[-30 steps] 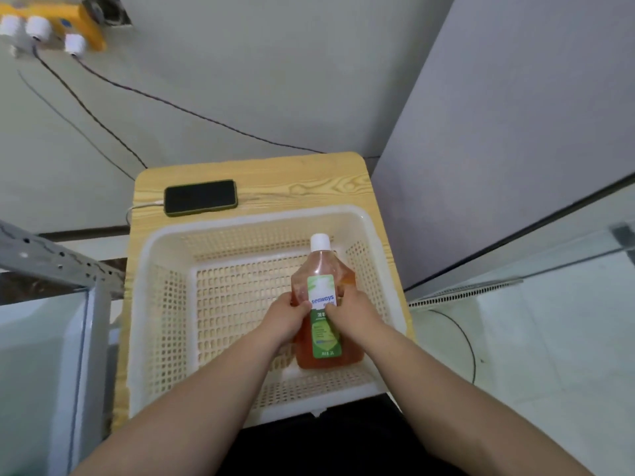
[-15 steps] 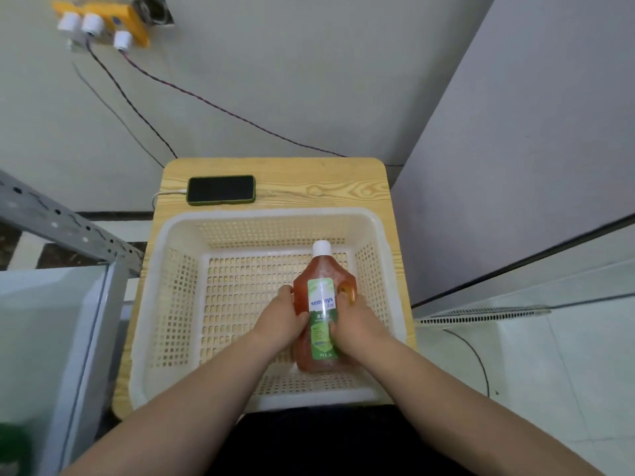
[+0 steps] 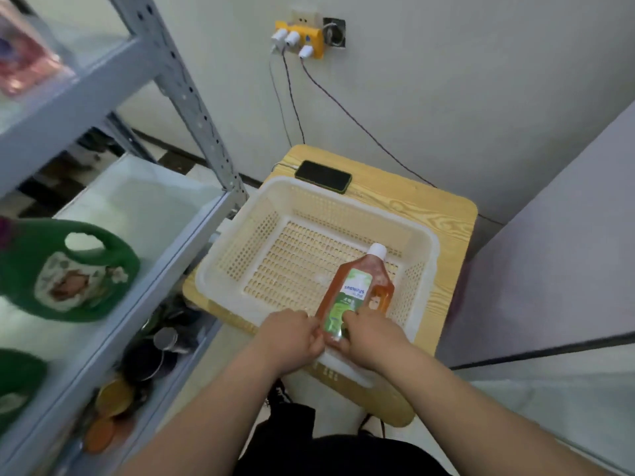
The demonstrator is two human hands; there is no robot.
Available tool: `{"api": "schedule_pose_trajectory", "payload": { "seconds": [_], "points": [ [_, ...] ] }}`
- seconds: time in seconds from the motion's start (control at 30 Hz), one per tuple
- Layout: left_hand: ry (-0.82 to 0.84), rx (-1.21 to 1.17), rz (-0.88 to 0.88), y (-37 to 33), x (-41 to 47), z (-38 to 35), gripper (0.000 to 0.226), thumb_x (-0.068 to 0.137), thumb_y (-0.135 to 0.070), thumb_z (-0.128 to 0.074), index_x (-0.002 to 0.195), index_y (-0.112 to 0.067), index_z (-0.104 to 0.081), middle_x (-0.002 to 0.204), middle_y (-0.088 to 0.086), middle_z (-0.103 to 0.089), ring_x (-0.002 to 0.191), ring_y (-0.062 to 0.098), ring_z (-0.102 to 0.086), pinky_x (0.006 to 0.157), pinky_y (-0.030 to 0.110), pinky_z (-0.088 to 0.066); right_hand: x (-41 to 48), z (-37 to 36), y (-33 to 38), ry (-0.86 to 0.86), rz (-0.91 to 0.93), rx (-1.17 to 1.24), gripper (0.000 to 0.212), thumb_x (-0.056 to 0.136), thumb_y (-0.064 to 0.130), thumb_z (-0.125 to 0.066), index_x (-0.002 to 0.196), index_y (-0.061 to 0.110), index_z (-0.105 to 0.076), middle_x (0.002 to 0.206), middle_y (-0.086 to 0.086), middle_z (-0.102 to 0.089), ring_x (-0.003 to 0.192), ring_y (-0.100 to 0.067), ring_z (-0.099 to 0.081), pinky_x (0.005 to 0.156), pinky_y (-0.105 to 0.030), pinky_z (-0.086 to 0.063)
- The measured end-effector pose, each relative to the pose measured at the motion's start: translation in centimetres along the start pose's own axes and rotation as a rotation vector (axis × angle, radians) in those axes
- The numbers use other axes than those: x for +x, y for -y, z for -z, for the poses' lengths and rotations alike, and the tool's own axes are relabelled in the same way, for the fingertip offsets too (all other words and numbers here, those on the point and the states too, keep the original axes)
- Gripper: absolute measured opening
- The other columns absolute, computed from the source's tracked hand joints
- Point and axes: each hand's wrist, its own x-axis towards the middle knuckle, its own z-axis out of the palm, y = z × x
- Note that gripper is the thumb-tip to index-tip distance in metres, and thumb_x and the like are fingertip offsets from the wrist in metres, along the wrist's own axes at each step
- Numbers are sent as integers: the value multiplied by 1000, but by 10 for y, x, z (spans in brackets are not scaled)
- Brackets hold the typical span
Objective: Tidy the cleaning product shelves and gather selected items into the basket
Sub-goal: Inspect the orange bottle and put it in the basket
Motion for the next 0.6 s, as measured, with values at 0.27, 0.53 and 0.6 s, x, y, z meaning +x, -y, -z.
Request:
{"api": "schedule_pose_trajectory", "payload": {
  "seconds": [0.27,0.53,0.6],
  "points": [
    [-318,-99,337,38,-114,36,41,94,-45,-47,129,-26,-60,113,-2,-66,106,22,-60,84,39,-51,2,49,91,-115,388,-192,39,99,48,-48,129,23,-55,120,-4,-62,106,-27,-62,77,-39,-53],
    [-566,-105,604,109,-239,117,33,95,-43,-50,124,-31,-60,114,-4,-64,104,20,-61,77,34,-49,-21,124,256,-312,729,-231,34,100,44,-52,128,26,-60,120,1,-67,108,-22,-63,84,-38,-55],
    [-635,-76,639,126,-270,131,34,96,-46,-50,125,-31,-60,114,-5,-65,104,20,-62,81,36,-53,-28,139,292,-350,786,-227,32,101,43,-52,126,25,-62,117,0,-67,105,-23,-63,84,-40,-55]
  ]
}}
